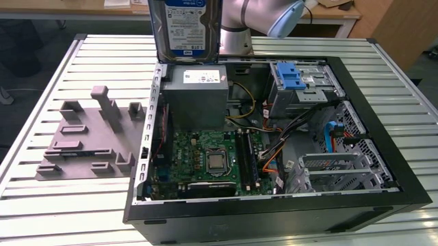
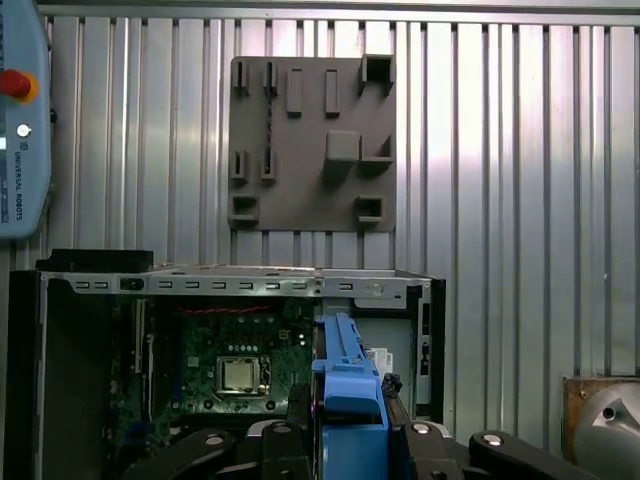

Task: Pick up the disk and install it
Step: 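Pick up the disk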

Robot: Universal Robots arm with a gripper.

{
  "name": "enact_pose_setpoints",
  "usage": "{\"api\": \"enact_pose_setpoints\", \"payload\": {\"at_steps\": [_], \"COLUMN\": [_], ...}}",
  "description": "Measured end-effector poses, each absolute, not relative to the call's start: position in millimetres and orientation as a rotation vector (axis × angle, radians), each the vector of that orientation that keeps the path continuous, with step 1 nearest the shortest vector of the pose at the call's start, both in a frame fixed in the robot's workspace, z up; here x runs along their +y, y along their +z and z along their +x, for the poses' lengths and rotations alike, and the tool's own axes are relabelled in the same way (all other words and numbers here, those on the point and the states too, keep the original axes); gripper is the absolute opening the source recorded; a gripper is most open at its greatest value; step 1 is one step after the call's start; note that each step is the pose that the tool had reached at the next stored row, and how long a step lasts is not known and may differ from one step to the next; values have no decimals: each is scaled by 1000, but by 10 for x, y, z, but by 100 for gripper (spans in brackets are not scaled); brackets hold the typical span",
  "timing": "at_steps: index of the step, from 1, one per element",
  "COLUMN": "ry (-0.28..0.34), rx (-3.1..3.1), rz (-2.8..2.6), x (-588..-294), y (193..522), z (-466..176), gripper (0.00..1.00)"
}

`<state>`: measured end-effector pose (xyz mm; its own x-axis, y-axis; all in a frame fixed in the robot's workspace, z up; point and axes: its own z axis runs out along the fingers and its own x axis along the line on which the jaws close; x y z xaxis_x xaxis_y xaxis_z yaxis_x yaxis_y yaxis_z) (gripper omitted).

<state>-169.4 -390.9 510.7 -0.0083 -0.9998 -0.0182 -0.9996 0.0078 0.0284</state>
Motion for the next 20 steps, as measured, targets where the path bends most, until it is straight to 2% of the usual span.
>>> {"api": "enact_pose_setpoints", "payload": {"at_steps": [5, 20], "ry": [-52, -52], "rx": [-2226, -2226], "rz": [2206, 2206], "x": [-4037, -4051], "y": [5107, 5107], "z": [-1687, -1428], "gripper": [36, 36]}}
